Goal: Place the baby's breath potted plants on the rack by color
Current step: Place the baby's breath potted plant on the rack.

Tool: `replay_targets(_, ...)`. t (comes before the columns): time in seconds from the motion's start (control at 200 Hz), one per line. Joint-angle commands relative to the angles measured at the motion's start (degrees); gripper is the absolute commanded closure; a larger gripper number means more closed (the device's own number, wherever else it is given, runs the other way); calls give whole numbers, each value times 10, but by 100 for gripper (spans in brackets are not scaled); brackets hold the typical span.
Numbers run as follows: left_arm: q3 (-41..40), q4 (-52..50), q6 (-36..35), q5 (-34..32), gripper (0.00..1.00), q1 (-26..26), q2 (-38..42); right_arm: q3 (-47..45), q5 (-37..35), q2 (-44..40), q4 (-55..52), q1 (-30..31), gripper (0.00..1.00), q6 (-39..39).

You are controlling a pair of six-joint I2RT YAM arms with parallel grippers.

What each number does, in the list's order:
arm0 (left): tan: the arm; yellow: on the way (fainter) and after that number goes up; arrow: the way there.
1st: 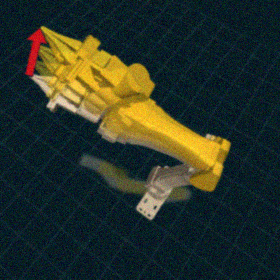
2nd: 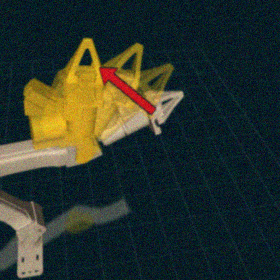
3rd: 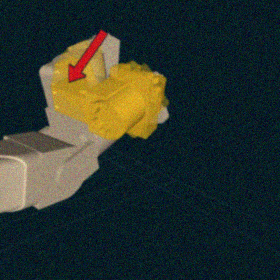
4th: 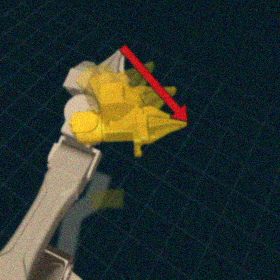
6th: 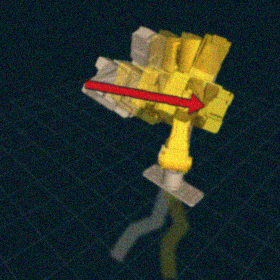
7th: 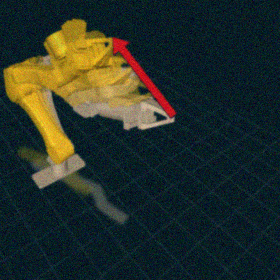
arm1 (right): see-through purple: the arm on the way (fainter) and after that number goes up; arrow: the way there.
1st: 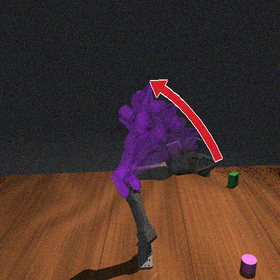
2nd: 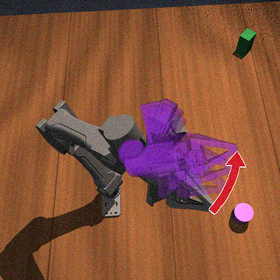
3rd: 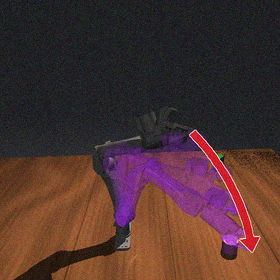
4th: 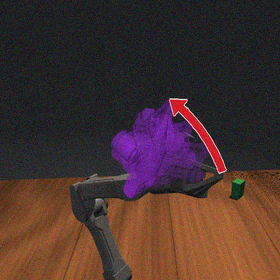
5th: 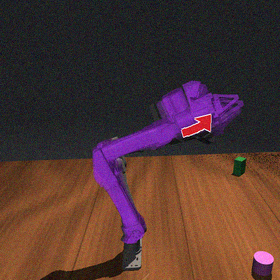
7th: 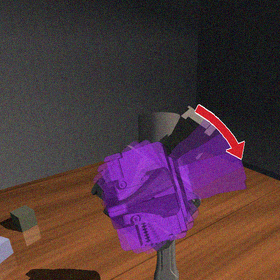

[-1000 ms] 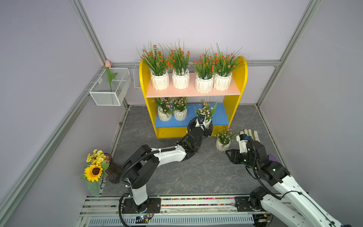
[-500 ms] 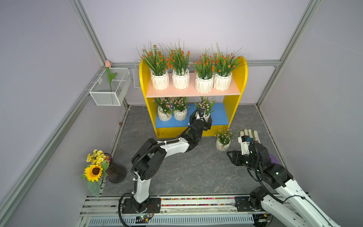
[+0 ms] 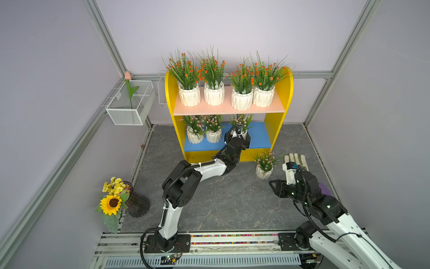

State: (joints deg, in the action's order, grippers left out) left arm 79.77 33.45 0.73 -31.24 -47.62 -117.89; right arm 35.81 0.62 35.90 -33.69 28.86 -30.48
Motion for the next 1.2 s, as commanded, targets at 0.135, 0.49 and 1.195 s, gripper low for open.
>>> replay_targets(0.135,47,48,7,-47,68,19,-32,-8,-11,-11,-10,-3,56,-14)
replay_targets(0.49,38,41,39,-66,56,27,-39,-2,-15,0,-11,-3,51,-9)
replay_targets(1.195,2,11,80,-76,0,24,-9,-1,-25,0,-9,-3,38,-6)
